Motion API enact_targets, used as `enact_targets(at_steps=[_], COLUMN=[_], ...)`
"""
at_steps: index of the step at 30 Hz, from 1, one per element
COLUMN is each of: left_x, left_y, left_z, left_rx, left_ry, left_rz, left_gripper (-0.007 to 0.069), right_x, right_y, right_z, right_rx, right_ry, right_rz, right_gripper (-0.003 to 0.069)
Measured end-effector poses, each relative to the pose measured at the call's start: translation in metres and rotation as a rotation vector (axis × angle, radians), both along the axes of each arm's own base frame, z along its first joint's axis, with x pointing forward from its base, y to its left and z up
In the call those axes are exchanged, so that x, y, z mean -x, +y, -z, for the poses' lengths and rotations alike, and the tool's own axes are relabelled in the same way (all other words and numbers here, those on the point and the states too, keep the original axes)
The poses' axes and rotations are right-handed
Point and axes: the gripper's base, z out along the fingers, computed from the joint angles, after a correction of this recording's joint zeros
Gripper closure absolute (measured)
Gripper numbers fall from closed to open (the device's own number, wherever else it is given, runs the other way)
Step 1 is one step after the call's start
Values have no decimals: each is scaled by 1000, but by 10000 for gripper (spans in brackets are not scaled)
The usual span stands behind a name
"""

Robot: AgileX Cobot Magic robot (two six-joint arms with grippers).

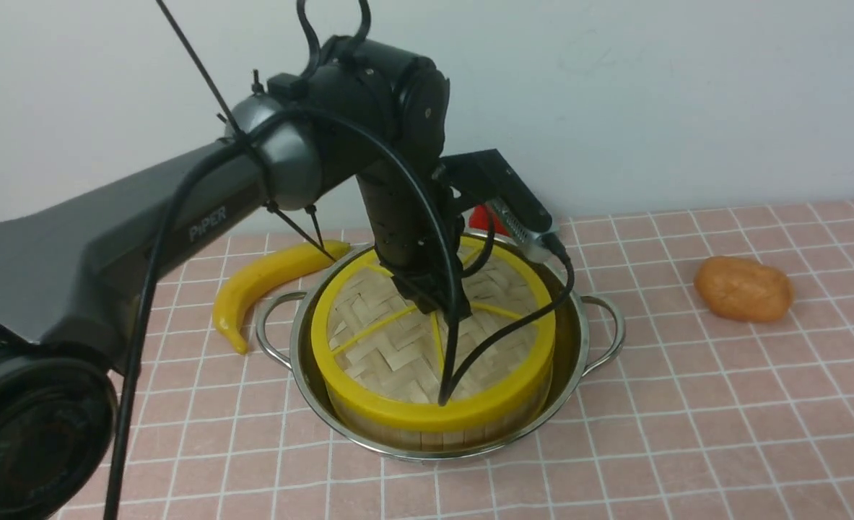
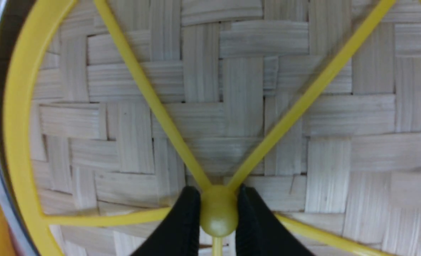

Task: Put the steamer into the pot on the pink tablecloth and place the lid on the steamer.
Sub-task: 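Place the yellow bamboo steamer lid onto the steamer in the pot with the left gripper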

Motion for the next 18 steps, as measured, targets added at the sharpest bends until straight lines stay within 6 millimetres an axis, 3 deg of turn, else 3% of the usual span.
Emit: enact_targets(at_steps=[18], left_x=[-5], left_y=[-2], left_z=[-1], left_rx=[1], left_ry=[-22], left_rz=[13], left_gripper=[508], right_x=[0], right_y=[0], right_z=[0], right_rx=[0], right_ry=[0], right_rz=[0], right_gripper=[416])
